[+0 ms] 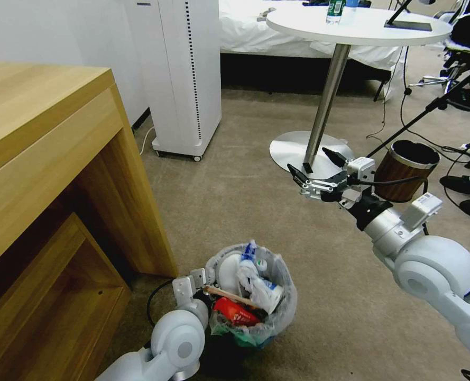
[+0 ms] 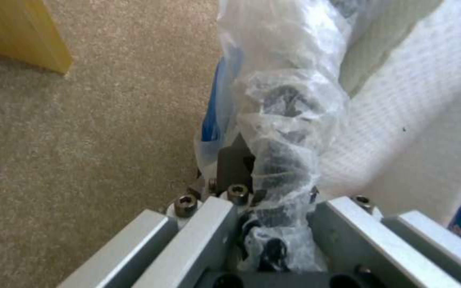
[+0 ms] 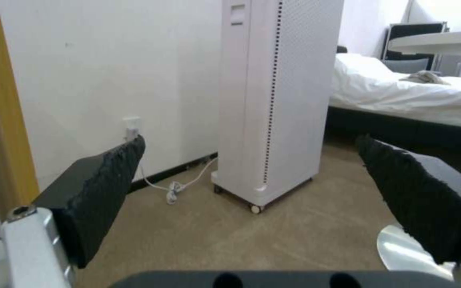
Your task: Pick up the trash bin and place the garbage on the floor into it.
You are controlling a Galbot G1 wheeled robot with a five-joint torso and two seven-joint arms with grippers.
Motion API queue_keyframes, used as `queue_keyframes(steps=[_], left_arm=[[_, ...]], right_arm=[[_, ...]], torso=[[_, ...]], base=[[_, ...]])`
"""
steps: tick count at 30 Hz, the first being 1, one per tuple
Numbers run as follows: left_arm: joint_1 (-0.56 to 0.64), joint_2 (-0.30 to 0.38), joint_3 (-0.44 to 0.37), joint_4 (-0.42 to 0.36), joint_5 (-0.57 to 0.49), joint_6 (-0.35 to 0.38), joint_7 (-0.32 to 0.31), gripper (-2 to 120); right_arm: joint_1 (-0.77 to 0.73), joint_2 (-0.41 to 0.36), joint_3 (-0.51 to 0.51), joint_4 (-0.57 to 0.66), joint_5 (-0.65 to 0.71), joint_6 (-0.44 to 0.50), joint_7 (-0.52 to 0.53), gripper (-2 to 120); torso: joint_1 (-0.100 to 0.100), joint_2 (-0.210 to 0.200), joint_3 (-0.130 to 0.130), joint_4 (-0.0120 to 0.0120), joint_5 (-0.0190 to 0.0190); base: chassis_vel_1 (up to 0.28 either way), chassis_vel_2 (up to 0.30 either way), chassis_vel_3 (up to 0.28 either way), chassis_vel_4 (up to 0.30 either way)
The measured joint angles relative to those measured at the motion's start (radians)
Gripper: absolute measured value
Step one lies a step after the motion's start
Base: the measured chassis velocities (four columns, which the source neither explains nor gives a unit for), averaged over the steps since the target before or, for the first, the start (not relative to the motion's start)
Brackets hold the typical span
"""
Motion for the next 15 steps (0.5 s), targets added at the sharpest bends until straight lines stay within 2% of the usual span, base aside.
queue_keyframes(steps=[15], left_arm=[[-0.014, -0.005, 0.04, 0.039, 0.003, -0.009, -0.005, 0]], right_arm=[[-0.008, 0.03, -0.013, -0.024, -0.029, 0.033, -0.003, 100]], torso=[[0.0, 0.0, 0.0, 0.0, 0.0002]], base=[[0.0, 0.0, 0.0, 0.0]])
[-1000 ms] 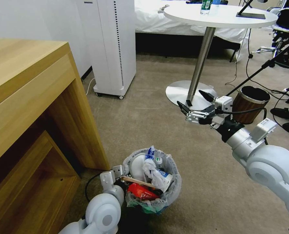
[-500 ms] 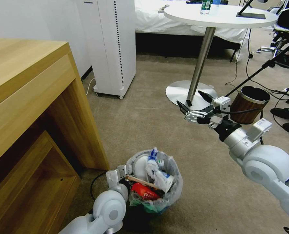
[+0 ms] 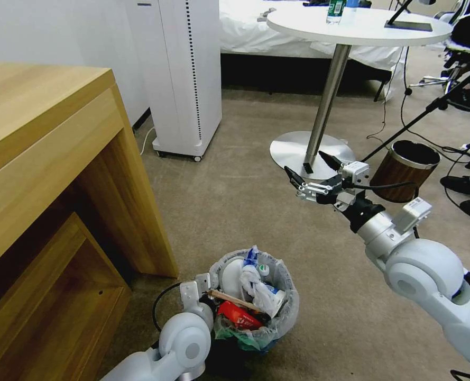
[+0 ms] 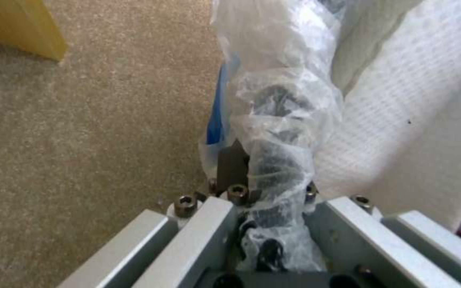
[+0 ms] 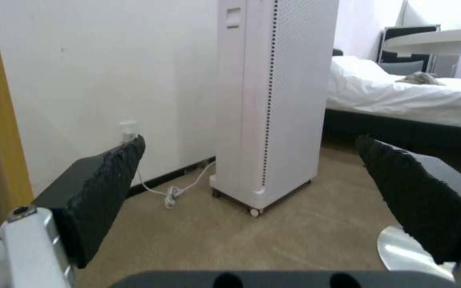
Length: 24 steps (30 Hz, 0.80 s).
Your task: Pick up the trash bin and place the garbage on the floor into it.
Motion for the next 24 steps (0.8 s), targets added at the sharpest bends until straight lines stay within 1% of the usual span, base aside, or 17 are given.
queue_keyframes(steps=[2, 3, 4, 7, 8, 10, 11, 12, 13, 14, 16, 17, 20, 21, 23, 24], left_arm=[[0.0, 0.002, 0.001, -0.001, -0.001, 0.0, -0.001, 0], [0.0, 0.004, 0.004, -0.001, -0.003, 0.0, -0.003, 3], [0.0, 0.004, 0.004, -0.001, -0.003, 0.0, -0.003, 3], [0.001, 0.005, 0.009, -0.003, -0.008, -0.004, -0.01, 17], [0.001, 0.005, 0.009, -0.003, -0.008, -0.004, -0.01, 17], [0.002, 0.005, 0.009, -0.005, -0.007, -0.013, -0.019, 28], [0.002, 0.005, 0.009, -0.005, -0.007, -0.013, -0.019, 28], [0.003, 0.006, 0.009, -0.006, -0.007, -0.014, -0.022, 31], [0.004, 0.011, 0.009, -0.012, -0.008, -0.018, -0.024, 39], [0.004, 0.011, 0.009, -0.012, -0.008, -0.018, -0.024, 39], [0.0, 0.018, 0.009, -0.019, -0.013, -0.022, -0.03, 51], [0.0, 0.018, 0.009, -0.019, -0.013, -0.022, -0.03, 51], [-0.003, 0.021, -0.004, -0.042, -0.037, -0.026, -0.042, 66], [-0.003, 0.021, -0.004, -0.042, -0.037, -0.026, -0.042, 66], [0.004, 0.022, -0.015, -0.049, -0.039, -0.026, -0.044, 75], [0.004, 0.022, -0.015, -0.049, -0.039, -0.026, -0.044, 75]], right_arm=[[-0.002, 0.001, 0.002, 0.0, 0.0, 0.004, -0.002, 100], [-0.005, 0.004, 0.007, 0.0, 0.0, 0.01, -0.007, 100], [-0.005, 0.004, 0.007, 0.0, 0.0, 0.01, -0.007, 100], [-0.01, 0.009, 0.01, 0.0, -0.007, 0.014, -0.008, 100], [-0.01, 0.009, 0.01, 0.0, -0.007, 0.014, -0.008, 100], [-0.019, 0.012, 0.013, -0.002, -0.016, 0.017, -0.007, 100], [-0.019, 0.012, 0.013, -0.002, -0.016, 0.017, -0.007, 100], [-0.022, 0.014, 0.015, -0.003, -0.018, 0.018, -0.007, 100], [-0.028, 0.02, 0.02, -0.005, -0.023, 0.018, -0.005, 100], [-0.028, 0.02, 0.02, -0.005, -0.023, 0.018, -0.005, 100], [-0.032, 0.031, 0.022, -0.008, -0.027, 0.018, -0.004, 100], [-0.032, 0.031, 0.022, -0.008, -0.027, 0.018, -0.004, 100], [-0.036, 0.039, 0.021, -0.011, -0.034, 0.017, -0.003, 100], [-0.036, 0.039, 0.021, -0.011, -0.034, 0.017, -0.003, 100], [-0.035, 0.042, 0.015, -0.016, -0.038, 0.017, -0.003, 100], [-0.035, 0.042, 0.015, -0.016, -0.038, 0.017, -0.003, 100]], torso=[[0.0, 0.0, 0.0, 0.0, -0.0001], [0.0, 0.0, 0.0, -0.0001, -0.0001], [0.0, 0.0, 0.0, -0.0001, -0.0001], [0.0, 0.0, 0.0, -0.0002, -0.0003], [0.0, 0.0, 0.0, -0.0002, -0.0003], [0.0, 0.0, 0.0, -0.0001, -0.0003], [0.0, 0.0, 0.0, -0.0001, -0.0003], [0.0, 0.0, 0.0, -0.0001, -0.0003], [0.0, 0.0, 0.0, -0.0002, -0.0002], [0.0, 0.0, 0.0, -0.0002, -0.0002], [0.0, 0.0, 0.0, -0.0002, -0.0002], [0.0, 0.0, 0.0, -0.0002, -0.0002], [0.0, 0.0, 0.0, -0.0001, -0.0002], [0.0, 0.0, 0.0, -0.0001, -0.0002], [0.0, 0.0, 0.0, -0.0001, -0.0002], [0.0, 0.0, 0.0, -0.0001, -0.0002]], base=[[0.0, 0.0, 0.0, 0.0], [0.0, 0.0, 0.0, 0.0], [0.0, 0.0, 0.0, 0.0], [0.0, 0.0, 0.0, 0.0], [0.0, 0.0, 0.0, 0.0], [0.0, 0.0, 0.0, 0.0], [0.0, 0.0, 0.0, 0.0], [0.0, 0.0, 0.0, 0.0], [0.0, 0.0, 0.0, 0.0], [0.0, 0.0, 0.0, 0.0], [0.0, 0.0, 0.0, 0.0], [0.0, 0.0, 0.0, 0.0], [0.0, 0.0, 0.0, 0.0], [0.0, 0.0, 0.0, 0.0], [0.0, 0.0, 0.0, 0.0], [0.0, 0.0, 0.0, 0.0]])
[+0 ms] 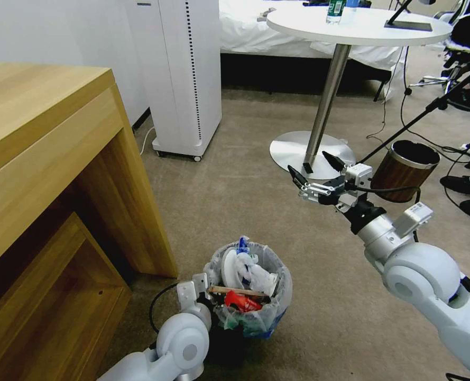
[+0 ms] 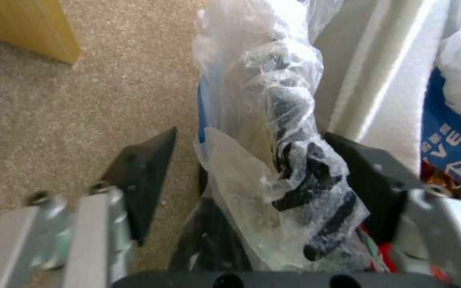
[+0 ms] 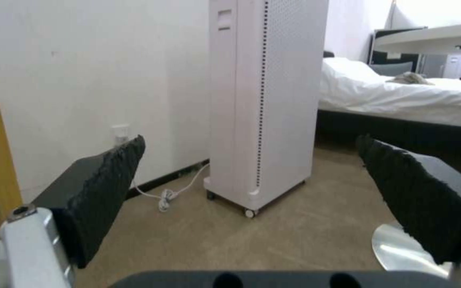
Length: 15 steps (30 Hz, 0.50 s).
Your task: Pick up the trash bin and place the garbage on the floor into it.
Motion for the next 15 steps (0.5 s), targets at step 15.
queue_keyframes(steps=[15], left_arm=[[0.03, 0.063, -0.095, -0.165, -0.113, -0.023, -0.006, 100]], right_arm=[[-0.049, 0.035, 0.01, -0.039, -0.05, 0.003, -0.002, 100]], torso=[[0.0, 0.0, 0.0, 0.0001, 0.0001]], base=[[0.0, 0.0, 0.0, 0.0]])
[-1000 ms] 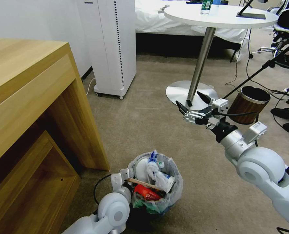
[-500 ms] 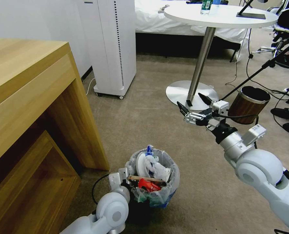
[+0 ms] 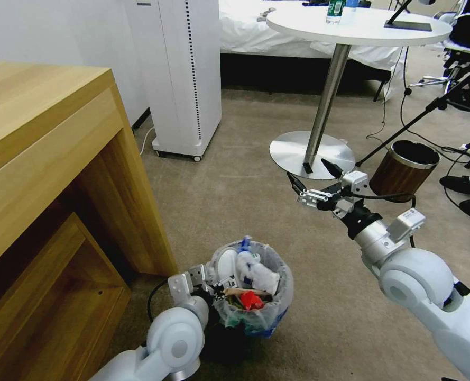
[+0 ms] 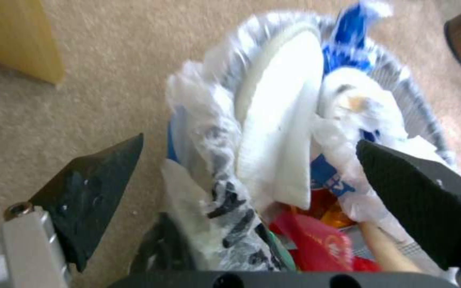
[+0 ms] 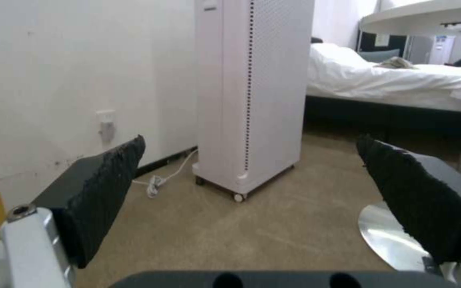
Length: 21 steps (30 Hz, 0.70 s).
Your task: Pick up the trash bin and place the garbage on the floor into it.
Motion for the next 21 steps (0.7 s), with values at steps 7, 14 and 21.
queue_keyframes(steps=[7, 14, 21], left_arm=[[0.031, -0.006, -0.054, -0.054, -0.01, 0.0, 0.001, 100], [0.076, 0.018, -0.196, -0.161, 0.003, 0.006, 0.037, 100], [0.248, 0.043, -0.412, -0.217, 0.277, 0.044, 0.15, 100]], right_arm=[[0.0, 0.016, -0.015, -0.026, -0.022, 0.007, -0.005, 100], [0.009, 0.038, -0.019, -0.055, -0.042, 0.009, -0.004, 100], [0.006, 0.118, 0.01, -0.133, -0.187, -0.126, 0.168, 100]], torso=[[0.0, 0.0, 0.0, 0.0, -0.0002], [0.0, 0.0, 0.0, -0.0002, -0.0001], [0.0, 0.0, 0.0, 0.0005, 0.0001]], base=[[0.0, 0.0, 0.0, 0.0], [0.0, 0.0, 0.0, 0.0], [0.0, 0.0, 0.0, 0.0]])
